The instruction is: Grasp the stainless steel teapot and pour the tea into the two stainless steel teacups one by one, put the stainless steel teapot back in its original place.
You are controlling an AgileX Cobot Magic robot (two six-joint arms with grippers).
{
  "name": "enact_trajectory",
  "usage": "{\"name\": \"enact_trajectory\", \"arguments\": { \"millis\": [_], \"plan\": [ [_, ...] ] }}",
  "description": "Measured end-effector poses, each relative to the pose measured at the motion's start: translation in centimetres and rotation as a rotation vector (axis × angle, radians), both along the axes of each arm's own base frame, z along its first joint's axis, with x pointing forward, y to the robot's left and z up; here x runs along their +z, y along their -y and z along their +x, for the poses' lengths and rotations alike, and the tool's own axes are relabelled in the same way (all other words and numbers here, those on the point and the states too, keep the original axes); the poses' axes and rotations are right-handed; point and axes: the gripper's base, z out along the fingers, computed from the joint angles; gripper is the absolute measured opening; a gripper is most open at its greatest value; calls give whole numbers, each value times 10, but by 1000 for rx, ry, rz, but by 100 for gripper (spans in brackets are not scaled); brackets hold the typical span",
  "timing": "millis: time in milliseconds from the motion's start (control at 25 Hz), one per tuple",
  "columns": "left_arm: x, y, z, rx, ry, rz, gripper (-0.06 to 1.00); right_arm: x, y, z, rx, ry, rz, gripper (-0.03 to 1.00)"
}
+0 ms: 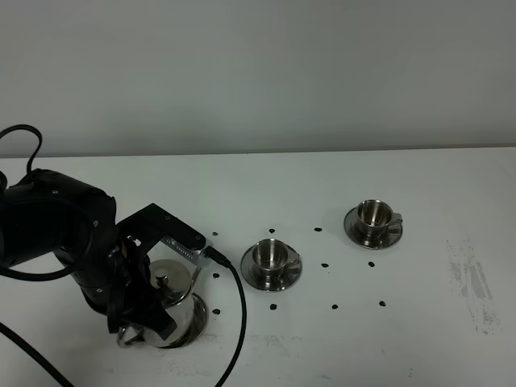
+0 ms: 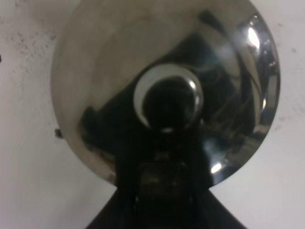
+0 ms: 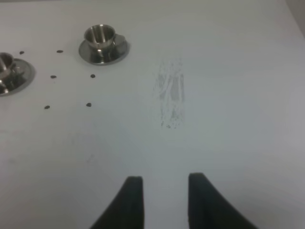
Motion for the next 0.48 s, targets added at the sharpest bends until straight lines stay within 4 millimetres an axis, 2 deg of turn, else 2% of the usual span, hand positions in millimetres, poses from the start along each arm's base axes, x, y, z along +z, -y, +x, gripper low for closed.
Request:
{"name": "enact_trajectory", "arguments": {
  "millis": [480],
  "plan": [
    [29, -3, 0, -76, 102, 15, 24, 0, 0, 0, 0, 0, 0, 23]
  ]
}}
